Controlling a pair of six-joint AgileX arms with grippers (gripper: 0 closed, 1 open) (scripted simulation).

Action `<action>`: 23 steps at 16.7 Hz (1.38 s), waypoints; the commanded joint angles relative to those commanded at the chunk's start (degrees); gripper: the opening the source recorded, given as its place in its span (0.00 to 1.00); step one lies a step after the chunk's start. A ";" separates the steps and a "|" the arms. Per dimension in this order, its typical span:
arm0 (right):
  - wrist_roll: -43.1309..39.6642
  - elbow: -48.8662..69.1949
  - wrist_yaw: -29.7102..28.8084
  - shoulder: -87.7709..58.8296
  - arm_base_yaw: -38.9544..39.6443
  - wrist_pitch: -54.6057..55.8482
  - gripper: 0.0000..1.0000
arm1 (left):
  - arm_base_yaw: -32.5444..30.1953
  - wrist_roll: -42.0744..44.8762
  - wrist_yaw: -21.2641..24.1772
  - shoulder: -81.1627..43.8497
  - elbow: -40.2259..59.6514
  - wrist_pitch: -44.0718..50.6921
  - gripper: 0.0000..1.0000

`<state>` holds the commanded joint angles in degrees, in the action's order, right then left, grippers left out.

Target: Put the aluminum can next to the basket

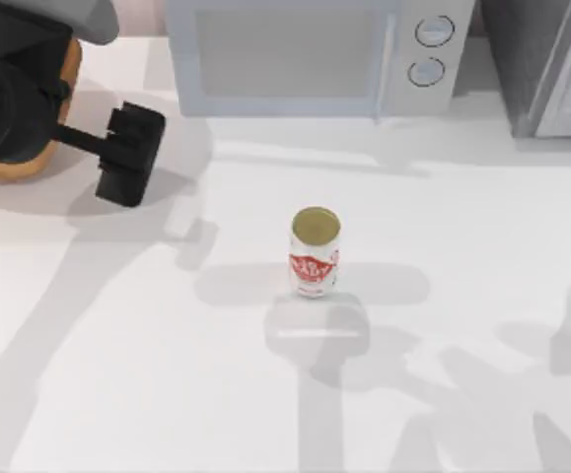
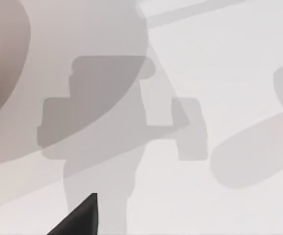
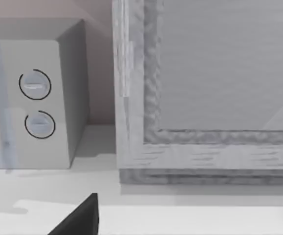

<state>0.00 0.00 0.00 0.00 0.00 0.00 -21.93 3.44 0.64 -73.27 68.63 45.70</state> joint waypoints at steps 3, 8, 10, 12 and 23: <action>0.00 0.00 0.00 0.00 0.00 0.00 1.00 | -5.06 0.81 -0.08 -17.47 16.70 10.67 1.00; 0.00 0.00 0.00 0.00 0.00 0.00 1.00 | -12.33 1.96 -0.24 -42.93 41.77 26.22 1.00; 0.00 0.00 0.00 0.00 0.00 0.00 1.00 | -14.58 2.30 -0.29 -50.93 49.96 31.11 1.00; 0.00 0.00 0.00 0.00 0.00 0.00 1.00 | -16.41 2.58 -0.33 -57.41 56.74 35.07 1.00; 0.00 0.00 0.00 0.00 0.00 0.00 1.00 | -18.26 2.92 -0.37 -64.86 64.66 39.37 1.00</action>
<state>0.00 0.00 0.00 0.00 0.00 0.00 -40.19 6.36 0.28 -138.13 133.28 85.06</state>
